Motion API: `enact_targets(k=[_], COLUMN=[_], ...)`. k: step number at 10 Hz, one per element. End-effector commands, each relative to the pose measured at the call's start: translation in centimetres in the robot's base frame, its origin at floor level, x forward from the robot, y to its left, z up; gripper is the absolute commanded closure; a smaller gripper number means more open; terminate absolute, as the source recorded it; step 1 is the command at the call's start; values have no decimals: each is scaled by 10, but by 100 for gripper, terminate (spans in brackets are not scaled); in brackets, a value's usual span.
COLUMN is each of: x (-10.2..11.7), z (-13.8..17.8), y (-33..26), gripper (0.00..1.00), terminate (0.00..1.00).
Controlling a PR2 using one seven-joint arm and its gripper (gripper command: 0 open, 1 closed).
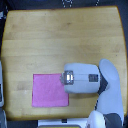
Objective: Folding a cloth
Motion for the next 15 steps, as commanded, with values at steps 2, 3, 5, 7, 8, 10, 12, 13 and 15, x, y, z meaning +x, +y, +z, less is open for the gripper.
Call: enact_targets(k=[2,3,5,7,8,10,12,13,15], x=[-60,-66,-71,-55,-56,-51,-42,-40,-18], z=[-1,-18,-27,-27,-25,-23,-17,-16,0], y=[13,19,24,21,20,19,19,19,20], gripper=[100,100,100,100,100,100,100,100,100], terminate=[0,0,0,0,0,0,0,0,0])
